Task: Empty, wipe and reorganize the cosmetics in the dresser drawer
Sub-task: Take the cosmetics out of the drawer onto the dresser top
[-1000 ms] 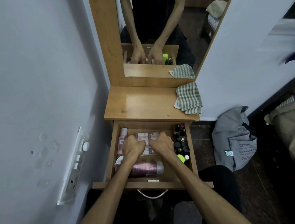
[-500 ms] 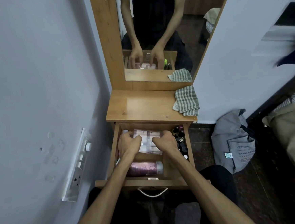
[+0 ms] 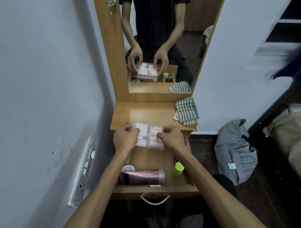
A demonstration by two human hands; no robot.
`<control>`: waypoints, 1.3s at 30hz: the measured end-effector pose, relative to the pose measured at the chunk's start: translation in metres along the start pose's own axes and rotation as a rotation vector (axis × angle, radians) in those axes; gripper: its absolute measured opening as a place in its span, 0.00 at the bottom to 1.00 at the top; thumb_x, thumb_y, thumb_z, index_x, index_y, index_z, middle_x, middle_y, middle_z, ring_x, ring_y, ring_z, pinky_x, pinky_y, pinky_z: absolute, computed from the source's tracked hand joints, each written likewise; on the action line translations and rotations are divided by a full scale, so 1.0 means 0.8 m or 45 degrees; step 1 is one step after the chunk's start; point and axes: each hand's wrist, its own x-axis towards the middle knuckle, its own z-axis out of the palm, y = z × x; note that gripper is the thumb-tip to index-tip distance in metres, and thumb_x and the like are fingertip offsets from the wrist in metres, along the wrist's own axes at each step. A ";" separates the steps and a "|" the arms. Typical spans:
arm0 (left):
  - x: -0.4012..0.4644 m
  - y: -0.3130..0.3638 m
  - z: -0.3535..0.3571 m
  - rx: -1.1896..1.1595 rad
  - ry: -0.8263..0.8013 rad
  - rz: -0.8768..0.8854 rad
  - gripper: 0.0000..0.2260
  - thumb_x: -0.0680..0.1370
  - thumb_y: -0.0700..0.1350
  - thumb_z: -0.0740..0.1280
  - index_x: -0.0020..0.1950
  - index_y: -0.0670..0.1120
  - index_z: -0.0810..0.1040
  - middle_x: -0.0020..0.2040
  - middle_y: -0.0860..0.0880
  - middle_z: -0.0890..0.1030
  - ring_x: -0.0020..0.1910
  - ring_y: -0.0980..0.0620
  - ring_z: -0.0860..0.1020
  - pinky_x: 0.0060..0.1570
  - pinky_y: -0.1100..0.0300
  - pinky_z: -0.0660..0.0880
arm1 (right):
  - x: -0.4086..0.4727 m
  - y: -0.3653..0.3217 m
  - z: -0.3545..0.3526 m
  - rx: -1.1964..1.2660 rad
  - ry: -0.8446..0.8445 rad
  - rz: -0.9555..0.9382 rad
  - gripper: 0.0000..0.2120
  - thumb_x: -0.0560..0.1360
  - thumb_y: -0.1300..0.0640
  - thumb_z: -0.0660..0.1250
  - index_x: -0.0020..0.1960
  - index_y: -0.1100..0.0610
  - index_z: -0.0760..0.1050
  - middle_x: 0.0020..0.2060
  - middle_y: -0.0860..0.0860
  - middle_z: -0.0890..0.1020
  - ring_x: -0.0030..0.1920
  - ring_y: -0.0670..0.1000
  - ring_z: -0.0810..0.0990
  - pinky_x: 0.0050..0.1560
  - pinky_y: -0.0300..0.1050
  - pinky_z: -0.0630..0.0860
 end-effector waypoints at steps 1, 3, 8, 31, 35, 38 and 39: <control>0.006 0.005 -0.002 -0.013 -0.004 -0.013 0.10 0.72 0.42 0.69 0.52 0.47 0.84 0.40 0.58 0.80 0.46 0.49 0.80 0.48 0.59 0.73 | 0.003 -0.008 0.000 0.008 0.016 -0.008 0.15 0.72 0.57 0.71 0.59 0.55 0.81 0.45 0.48 0.84 0.50 0.51 0.82 0.53 0.45 0.77; 0.019 0.013 -0.007 -0.044 -0.031 -0.025 0.13 0.69 0.45 0.69 0.51 0.46 0.85 0.41 0.54 0.83 0.47 0.49 0.82 0.47 0.58 0.75 | 0.013 -0.024 0.003 0.015 0.032 -0.033 0.20 0.72 0.58 0.70 0.63 0.57 0.80 0.45 0.50 0.85 0.51 0.51 0.83 0.55 0.47 0.79; 0.074 0.016 -0.016 -0.114 -0.041 -0.060 0.15 0.60 0.48 0.66 0.42 0.44 0.85 0.41 0.47 0.86 0.43 0.46 0.83 0.51 0.48 0.81 | 0.049 -0.060 0.023 -0.005 0.014 -0.066 0.25 0.71 0.59 0.69 0.68 0.55 0.77 0.50 0.51 0.87 0.54 0.52 0.84 0.59 0.48 0.79; 0.215 0.004 -0.016 -0.134 -0.068 -0.039 0.11 0.76 0.36 0.65 0.47 0.51 0.82 0.39 0.55 0.84 0.37 0.58 0.82 0.36 0.65 0.76 | 0.174 -0.107 0.116 -0.112 0.100 -0.206 0.13 0.68 0.63 0.68 0.51 0.64 0.82 0.45 0.58 0.86 0.49 0.61 0.82 0.46 0.47 0.76; 0.213 0.003 -0.016 -0.100 -0.087 -0.001 0.14 0.74 0.34 0.64 0.51 0.51 0.82 0.42 0.54 0.85 0.37 0.60 0.81 0.31 0.70 0.73 | 0.173 -0.106 0.117 -0.089 0.113 -0.210 0.14 0.68 0.63 0.68 0.52 0.64 0.82 0.44 0.57 0.86 0.49 0.60 0.82 0.46 0.46 0.76; 0.210 0.007 -0.017 -0.079 -0.102 0.009 0.14 0.75 0.35 0.65 0.54 0.52 0.80 0.44 0.54 0.84 0.39 0.61 0.80 0.31 0.71 0.72 | 0.172 -0.104 0.116 -0.077 0.099 -0.207 0.12 0.69 0.63 0.69 0.53 0.60 0.82 0.40 0.50 0.82 0.50 0.58 0.82 0.46 0.42 0.72; 0.206 0.009 -0.017 -0.072 -0.086 0.007 0.12 0.76 0.36 0.66 0.53 0.52 0.78 0.43 0.55 0.82 0.39 0.61 0.79 0.32 0.70 0.71 | 0.170 -0.103 0.114 -0.073 0.098 -0.214 0.12 0.70 0.62 0.69 0.53 0.59 0.82 0.40 0.50 0.81 0.51 0.57 0.82 0.46 0.41 0.72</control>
